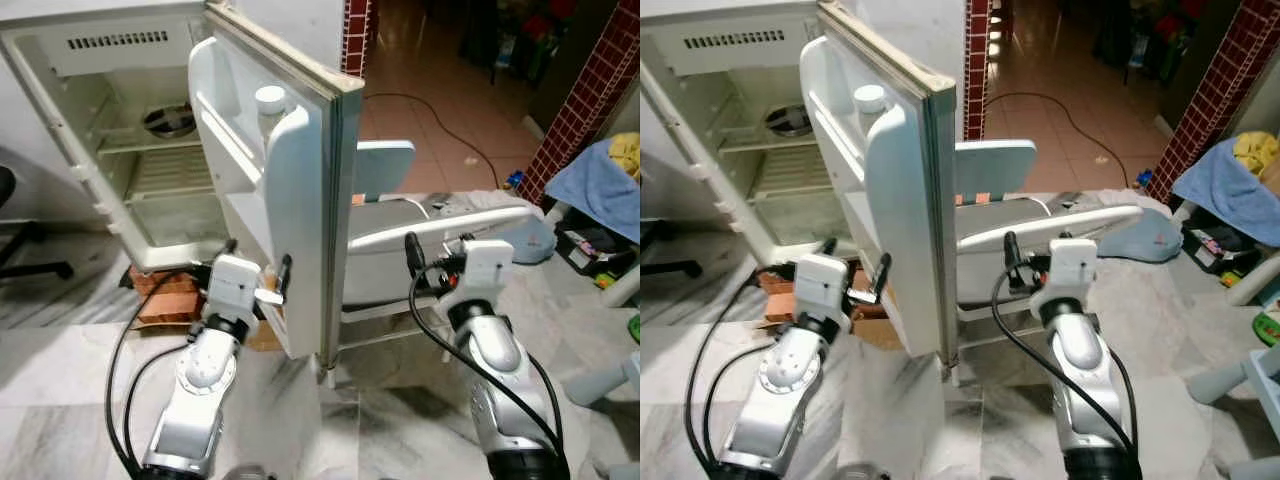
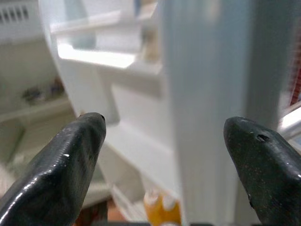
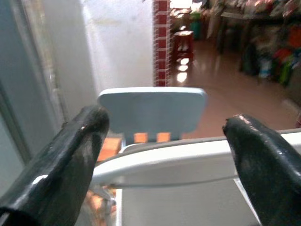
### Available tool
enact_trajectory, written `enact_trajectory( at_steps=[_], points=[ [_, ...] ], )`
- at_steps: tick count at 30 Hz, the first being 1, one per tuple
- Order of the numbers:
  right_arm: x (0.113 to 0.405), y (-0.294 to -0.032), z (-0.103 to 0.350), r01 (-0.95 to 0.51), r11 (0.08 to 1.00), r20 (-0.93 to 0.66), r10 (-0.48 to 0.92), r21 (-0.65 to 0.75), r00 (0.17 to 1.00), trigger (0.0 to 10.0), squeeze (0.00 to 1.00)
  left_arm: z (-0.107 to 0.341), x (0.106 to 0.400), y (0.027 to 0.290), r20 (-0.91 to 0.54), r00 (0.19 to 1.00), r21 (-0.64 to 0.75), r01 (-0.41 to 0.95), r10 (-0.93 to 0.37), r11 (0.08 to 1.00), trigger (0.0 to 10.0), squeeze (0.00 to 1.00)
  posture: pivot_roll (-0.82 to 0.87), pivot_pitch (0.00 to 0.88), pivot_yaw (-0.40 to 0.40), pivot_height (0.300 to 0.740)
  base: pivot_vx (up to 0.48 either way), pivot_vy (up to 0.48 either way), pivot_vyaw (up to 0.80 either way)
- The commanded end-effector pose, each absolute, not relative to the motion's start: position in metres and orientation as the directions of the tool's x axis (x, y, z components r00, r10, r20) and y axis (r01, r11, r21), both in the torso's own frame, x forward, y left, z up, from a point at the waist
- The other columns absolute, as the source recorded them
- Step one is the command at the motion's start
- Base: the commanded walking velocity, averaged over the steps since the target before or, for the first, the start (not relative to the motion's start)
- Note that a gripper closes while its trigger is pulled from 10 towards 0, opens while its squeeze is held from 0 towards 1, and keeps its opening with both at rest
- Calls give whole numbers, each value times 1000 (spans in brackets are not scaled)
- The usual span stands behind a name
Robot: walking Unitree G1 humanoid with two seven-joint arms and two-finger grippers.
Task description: Restocking fridge
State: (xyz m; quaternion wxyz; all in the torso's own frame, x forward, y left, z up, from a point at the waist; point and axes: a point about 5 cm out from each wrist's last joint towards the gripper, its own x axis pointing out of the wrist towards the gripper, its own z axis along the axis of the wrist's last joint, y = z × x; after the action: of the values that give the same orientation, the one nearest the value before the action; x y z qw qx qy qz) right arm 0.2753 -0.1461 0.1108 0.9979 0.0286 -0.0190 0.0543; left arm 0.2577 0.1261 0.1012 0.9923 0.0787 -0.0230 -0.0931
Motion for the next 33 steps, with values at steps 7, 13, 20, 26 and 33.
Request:
enact_trajectory(
  at_steps=[7,13,20,26,33],
  points=[
    [274,-144,113,-163,986,56,162,24,985,10000,0,82,253,127,-125,978,75,175,-165,982,10000,0,55,19,-2,740,0,0,211],
    [279,-144,115,-156,987,61,154,35,986,10000,0,78,251,122,-171,962,83,229,-213,970,10000,0,60,18,-4,740,0,0,738],
    [289,-151,120,-133,991,81,131,24,988,10000,0,76,248,119,-207,948,74,260,-240,963,10000,0,66,20,-9,740,0,0,515],
    [293,-153,121,-128,992,79,126,19,989,10000,0,75,247,119,-219,944,74,268,-246,961,10000,0,69,21,-10,740,0,0,0],
    [306,-148,130,-171,984,108,166,46,980,10000,0,73,246,117,-245,932,74,291,-266,954,10000,0,68,25,-1,740,0,0,0]
  ],
)
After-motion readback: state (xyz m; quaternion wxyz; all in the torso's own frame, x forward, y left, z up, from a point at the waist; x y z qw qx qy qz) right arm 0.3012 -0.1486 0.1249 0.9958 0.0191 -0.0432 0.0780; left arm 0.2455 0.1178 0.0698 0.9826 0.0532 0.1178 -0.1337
